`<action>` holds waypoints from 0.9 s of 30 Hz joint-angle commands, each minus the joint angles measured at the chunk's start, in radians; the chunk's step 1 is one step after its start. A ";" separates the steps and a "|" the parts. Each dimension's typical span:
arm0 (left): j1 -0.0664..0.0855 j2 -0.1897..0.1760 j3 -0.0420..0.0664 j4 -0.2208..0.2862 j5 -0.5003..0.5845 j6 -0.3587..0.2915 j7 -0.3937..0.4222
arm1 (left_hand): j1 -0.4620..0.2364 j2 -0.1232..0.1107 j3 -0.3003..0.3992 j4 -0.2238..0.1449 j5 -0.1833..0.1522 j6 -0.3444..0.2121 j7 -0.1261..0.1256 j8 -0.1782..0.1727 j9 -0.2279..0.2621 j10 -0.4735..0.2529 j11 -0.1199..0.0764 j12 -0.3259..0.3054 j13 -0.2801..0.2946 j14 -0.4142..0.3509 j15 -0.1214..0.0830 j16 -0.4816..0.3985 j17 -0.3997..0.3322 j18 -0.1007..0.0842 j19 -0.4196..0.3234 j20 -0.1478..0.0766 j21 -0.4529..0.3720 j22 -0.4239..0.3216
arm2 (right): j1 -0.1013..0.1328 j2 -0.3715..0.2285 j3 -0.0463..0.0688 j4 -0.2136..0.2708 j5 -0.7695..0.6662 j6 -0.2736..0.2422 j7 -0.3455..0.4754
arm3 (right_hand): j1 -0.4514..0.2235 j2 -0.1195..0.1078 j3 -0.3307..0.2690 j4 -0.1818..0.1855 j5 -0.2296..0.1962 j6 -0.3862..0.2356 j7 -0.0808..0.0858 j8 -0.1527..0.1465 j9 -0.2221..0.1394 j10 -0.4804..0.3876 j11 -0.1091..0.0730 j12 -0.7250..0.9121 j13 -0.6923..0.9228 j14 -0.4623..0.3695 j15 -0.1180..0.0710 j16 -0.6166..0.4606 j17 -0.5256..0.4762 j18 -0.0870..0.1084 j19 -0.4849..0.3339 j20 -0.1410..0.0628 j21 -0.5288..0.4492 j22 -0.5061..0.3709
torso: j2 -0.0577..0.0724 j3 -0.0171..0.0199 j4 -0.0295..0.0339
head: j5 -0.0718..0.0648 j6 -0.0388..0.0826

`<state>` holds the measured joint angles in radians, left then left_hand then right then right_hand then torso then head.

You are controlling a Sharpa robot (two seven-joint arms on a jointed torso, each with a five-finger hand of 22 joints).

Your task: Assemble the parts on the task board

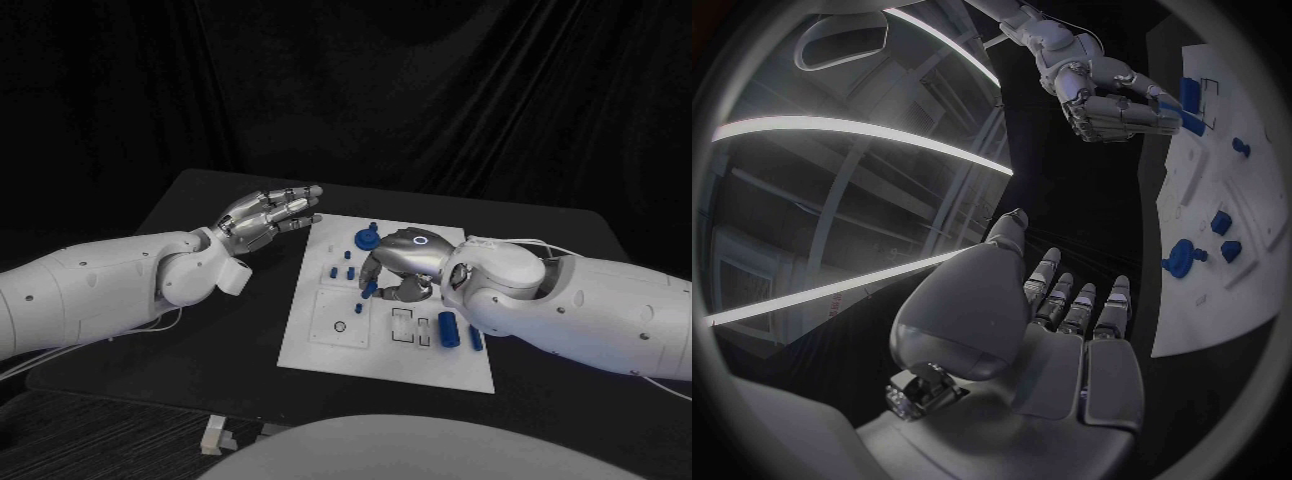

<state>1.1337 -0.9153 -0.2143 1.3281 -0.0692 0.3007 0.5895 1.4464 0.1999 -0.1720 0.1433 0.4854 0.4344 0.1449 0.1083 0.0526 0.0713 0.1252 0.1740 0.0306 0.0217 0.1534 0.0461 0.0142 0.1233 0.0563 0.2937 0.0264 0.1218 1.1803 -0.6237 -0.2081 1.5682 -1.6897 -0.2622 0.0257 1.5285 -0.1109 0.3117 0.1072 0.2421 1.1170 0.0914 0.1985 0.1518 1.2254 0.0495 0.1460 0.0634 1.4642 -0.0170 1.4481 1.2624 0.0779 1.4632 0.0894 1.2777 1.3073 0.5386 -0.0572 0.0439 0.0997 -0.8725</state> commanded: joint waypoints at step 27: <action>-0.006 -0.001 0.001 0.002 0.007 -0.014 0.073 | -0.012 0.015 -0.010 0.007 -0.005 -0.028 -0.004 0.008 -0.004 -0.010 -0.009 -0.004 -0.002 -0.011 -0.029 -0.019 -0.006 0.010 -0.027 -0.024 -0.011 -0.032 | -0.077 0.154 0.001 -0.111 -0.099 0.053 -0.002 | -0.008 -0.003 0.007 -0.002 -0.004 0.010 0.019 -0.002 0.053 0.009 0.002 -0.006 0.001 0.048 -0.007 -0.004 0.007 -0.015 0.004 -0.008 0.008 0.181 | 0.001 0.0002 0.0003 | -0.005 0.000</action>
<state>1.1294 -0.9174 -0.2142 1.3292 -0.0691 0.2902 0.6381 1.4359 0.2104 -0.1780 0.1493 0.4853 0.4105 0.1400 0.1179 0.0498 0.0642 0.1181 0.1732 0.0303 0.0128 0.1266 0.0305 0.0089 0.1148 0.0364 0.2716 0.0214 0.0910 1.1073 -0.4711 -0.2077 1.4588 -1.7735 -0.2242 0.0296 1.5221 -0.1177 0.3133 0.1030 0.2418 1.1151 0.0932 0.1952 0.1519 1.2285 0.0531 0.1458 0.0633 1.4642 -0.0169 1.4482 1.2675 0.0779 1.4669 0.0857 1.2820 1.3080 0.5400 -0.0568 0.0444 0.0940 -0.8725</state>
